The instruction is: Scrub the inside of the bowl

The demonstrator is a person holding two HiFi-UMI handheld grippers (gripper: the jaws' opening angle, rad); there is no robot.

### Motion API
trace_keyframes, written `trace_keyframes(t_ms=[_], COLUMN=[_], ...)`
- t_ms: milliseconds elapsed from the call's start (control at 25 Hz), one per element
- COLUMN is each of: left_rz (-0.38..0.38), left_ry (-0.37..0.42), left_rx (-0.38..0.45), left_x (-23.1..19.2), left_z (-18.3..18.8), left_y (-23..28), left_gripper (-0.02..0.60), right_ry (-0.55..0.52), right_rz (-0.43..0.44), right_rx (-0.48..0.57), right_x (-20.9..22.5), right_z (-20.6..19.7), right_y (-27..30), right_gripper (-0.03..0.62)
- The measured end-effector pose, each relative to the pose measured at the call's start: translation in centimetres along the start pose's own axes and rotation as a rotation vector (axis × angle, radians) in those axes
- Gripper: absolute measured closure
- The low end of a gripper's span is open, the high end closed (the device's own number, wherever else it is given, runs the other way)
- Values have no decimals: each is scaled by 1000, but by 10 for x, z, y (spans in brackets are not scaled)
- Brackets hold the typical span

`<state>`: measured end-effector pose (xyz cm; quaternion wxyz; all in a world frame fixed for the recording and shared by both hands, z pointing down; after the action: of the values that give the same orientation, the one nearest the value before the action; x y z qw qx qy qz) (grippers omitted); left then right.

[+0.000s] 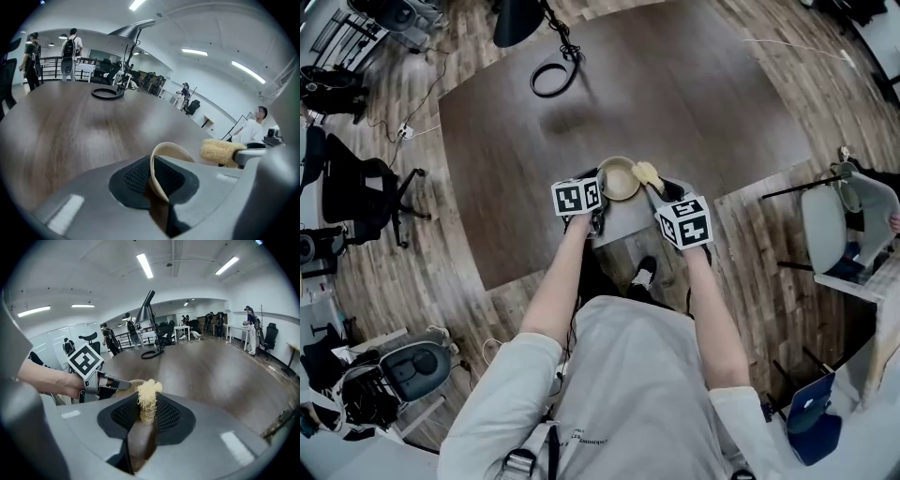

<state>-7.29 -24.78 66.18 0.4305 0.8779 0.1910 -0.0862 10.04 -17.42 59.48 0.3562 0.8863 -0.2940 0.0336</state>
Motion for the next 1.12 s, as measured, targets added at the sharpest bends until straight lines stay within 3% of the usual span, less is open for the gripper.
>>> trace_keyframes(t_ms=[280, 480, 760, 960, 1120], left_rz=[56, 154, 150, 118, 95], left_ry=[52, 116, 224, 214, 151], left_rx=[47, 90, 148, 169, 169], left_x=[3, 5, 30, 53, 67], left_z=[8, 8, -6, -25, -51], left_y=[-18, -50, -94, -123, -148], left_gripper=[525, 525, 535, 580, 580], right_ry=[5, 28, 145, 169, 154], right_rz=[7, 25, -25, -89, -133], right_rx=[10, 41, 83, 57, 45], right_x=[2, -5, -21, -40, -68], right_z=[1, -1, -15, -36, -54], right_y=[-11, -19, -25, -39, -53], right_gripper=[477, 477, 477, 477, 477])
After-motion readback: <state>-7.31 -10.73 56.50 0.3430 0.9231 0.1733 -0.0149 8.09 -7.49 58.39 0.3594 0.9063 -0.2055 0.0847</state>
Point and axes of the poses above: the fingertips, and each gripper's own axes: y forward along the fingers, x to its right, z out of its top, the point moved 5 cm from there along -y, backward along the fingers, and after that the axes turned 7 degrees about z, right-handed, at the moved point
